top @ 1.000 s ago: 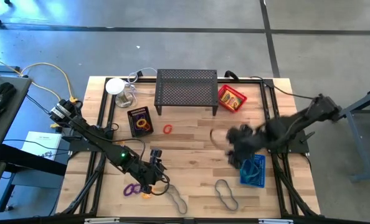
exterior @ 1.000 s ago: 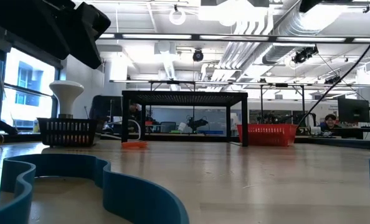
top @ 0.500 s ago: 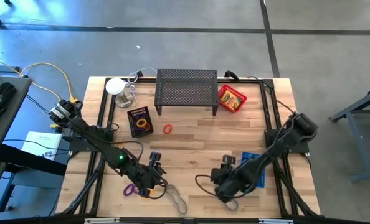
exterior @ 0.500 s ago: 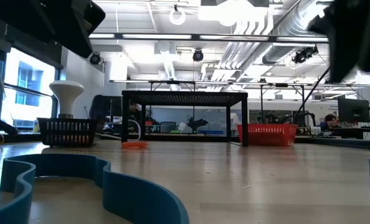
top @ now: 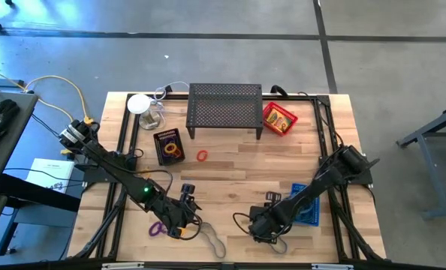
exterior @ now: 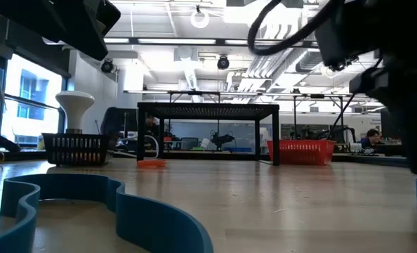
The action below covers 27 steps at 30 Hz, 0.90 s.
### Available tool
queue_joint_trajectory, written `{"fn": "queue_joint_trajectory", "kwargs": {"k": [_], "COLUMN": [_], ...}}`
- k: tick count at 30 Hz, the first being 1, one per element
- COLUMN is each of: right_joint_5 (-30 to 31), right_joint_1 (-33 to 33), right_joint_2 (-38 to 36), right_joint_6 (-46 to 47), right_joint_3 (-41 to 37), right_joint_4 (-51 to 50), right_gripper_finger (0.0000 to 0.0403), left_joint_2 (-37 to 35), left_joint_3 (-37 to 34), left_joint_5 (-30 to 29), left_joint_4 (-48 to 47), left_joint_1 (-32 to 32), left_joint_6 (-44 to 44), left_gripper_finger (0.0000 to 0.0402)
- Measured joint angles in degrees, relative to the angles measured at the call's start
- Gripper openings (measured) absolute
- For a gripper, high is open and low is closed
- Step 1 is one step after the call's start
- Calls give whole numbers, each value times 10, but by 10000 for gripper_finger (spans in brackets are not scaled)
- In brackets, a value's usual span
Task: Pick & Place Office Desk Supplies
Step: Put the blue rubber band into the blue basket
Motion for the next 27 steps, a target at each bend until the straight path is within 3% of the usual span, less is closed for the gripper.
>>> {"fn": "queue_joint_trajectory", "kwargs": {"k": [6,12,17,23,27], "right_joint_5": [14,-10,9,79,166], "right_joint_1": [-10,-21,-21,-20,-13], "right_joint_2": [33,51,23,-35,-63], "right_joint_6": [-14,-40,-43,-25,-8], "right_joint_3": [3,4,4,72,142], "right_joint_4": [6,11,-4,-138,-242], "right_gripper_finger": [116,19,3,2,2], "left_joint_2": [0,0,0,0,0], "left_joint_3": [0,0,0,0,0], "left_joint_5": [0,0,0,0,0], "left_joint_4": [2,2,2,2,4], "left_joint_1": [0,-7,-9,-9,-9], "left_joint_6": [0,-1,0,3,11], "left_gripper_finger": [183,183,183,183,183]}}
